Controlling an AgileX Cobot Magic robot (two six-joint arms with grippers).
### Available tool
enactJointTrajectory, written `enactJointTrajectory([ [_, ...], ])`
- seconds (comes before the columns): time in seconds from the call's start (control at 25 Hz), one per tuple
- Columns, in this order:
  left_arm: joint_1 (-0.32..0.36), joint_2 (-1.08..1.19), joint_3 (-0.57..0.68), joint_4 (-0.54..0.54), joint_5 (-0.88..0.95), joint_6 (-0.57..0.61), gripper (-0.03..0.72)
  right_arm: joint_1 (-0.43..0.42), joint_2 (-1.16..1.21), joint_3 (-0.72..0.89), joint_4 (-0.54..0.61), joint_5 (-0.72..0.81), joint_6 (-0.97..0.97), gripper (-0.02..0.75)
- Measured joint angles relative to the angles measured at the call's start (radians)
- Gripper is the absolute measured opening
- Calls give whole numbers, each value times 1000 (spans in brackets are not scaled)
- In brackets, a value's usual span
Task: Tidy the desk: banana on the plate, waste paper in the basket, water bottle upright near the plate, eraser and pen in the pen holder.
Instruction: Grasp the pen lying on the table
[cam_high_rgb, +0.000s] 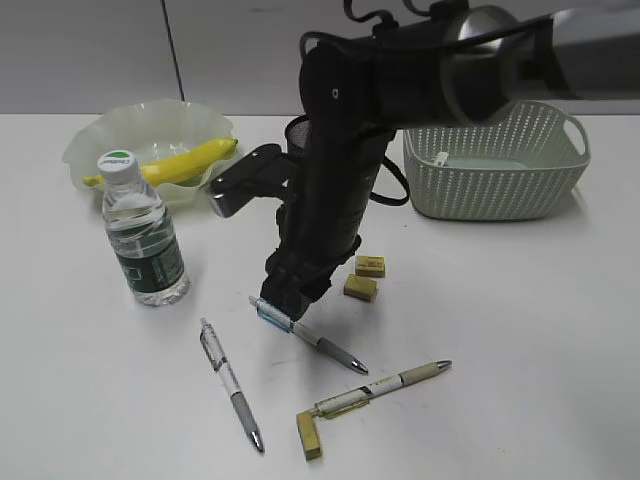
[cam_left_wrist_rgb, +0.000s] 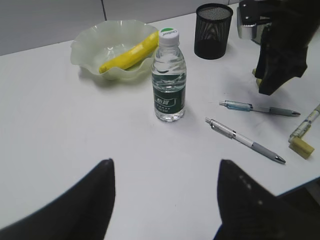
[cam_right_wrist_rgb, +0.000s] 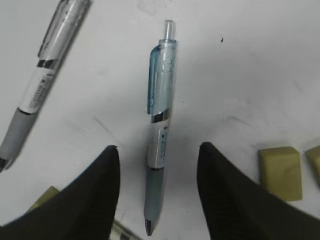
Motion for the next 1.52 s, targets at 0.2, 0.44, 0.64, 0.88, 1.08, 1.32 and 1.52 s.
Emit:
enactJointTrajectory([
  [0.2,0,0,0,0,0,0,475,10,38,0,0,-1,0,399],
  [0.44,0,0,0,0,0,0,475,30,52,-2,-8,-44,0,399],
  [0.64,0,0,0,0,-1,0,475,30,96,-7,-96,-52,44,399],
  [0.88,0,0,0,0,-1,0,475,30,103,-8,-116,-59,63,397],
  [1.08,0,0,0,0,-1,0,475,30,103,-8,-86,-73,64,396],
  [1.32,0,0,0,0,-1,0,475,30,122,-10,-82,-89,64,366],
  [1.52,0,0,0,0,-1,0,475,30,126,-13,-93,-95,64,253],
])
